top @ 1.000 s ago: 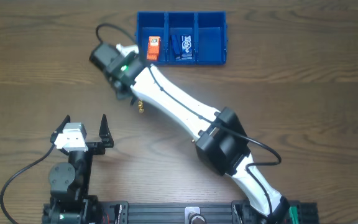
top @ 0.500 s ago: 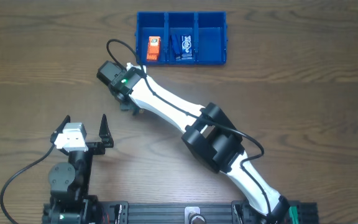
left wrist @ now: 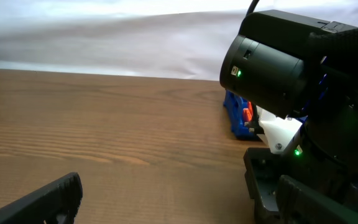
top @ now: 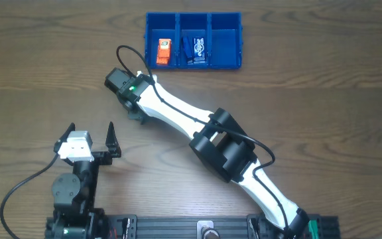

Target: Sort Candies Into Trays

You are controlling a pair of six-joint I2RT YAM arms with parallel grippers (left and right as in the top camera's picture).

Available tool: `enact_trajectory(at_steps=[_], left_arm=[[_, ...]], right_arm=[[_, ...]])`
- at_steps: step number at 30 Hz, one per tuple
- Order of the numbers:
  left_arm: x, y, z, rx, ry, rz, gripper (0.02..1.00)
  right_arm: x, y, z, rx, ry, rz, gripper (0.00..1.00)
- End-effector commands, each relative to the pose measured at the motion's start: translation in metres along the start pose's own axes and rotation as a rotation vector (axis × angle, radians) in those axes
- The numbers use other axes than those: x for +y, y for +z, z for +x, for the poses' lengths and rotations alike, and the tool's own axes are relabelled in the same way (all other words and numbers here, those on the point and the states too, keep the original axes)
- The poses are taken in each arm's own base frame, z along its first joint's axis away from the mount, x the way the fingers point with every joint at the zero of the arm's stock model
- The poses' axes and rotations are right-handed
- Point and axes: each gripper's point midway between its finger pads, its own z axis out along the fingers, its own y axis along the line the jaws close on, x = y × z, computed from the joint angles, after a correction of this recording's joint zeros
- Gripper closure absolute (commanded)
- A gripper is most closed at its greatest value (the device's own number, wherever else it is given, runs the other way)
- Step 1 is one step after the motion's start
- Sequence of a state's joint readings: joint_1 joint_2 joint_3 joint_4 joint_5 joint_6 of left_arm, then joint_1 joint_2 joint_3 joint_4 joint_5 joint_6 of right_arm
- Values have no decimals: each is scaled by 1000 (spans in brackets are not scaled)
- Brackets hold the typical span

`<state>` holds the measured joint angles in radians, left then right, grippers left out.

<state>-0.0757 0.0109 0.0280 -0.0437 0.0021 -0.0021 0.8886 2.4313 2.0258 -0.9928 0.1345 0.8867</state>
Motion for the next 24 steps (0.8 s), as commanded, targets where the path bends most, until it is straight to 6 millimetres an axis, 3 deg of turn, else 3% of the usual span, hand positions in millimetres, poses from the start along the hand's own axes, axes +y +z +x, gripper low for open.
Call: enact_trajectory(at_steps=[1, 3, 6, 9, 11, 14, 16, 19, 21, 24], left_arm=[[1, 1, 19, 53, 10, -5, 23], [1, 1, 19, 53, 10, -5, 20], [1, 1, 18, 52, 10, -5, 20], [1, 1, 18, 52, 10, -5, 20], [1, 1, 18, 52, 10, -5, 20], [1, 1, 18, 52, 10, -5, 20], [1, 1, 18, 52, 10, -5, 20], [1, 1, 18, 52, 10, -5, 20], [1, 1, 18, 52, 10, -5, 23], [1, 1, 18, 52, 10, -5, 20]], right_arm=[[-7, 11, 1, 15, 9, 22, 820], [-12, 1, -6, 12, 25, 18, 842], [-24, -31, -27, -33, 23, 3, 862], [-45, -91, -64, -160, -7, -18, 864], [-70, -134, -93, -261, -4, -23, 864], [-125, -169, -136, -363, 53, 7, 864], [-165, -172, -166, -407, 86, 33, 864], [-209, -163, -194, -436, 117, 73, 864], [-226, -152, -207, -443, 117, 94, 862], [-234, -126, -214, -426, 128, 109, 860]])
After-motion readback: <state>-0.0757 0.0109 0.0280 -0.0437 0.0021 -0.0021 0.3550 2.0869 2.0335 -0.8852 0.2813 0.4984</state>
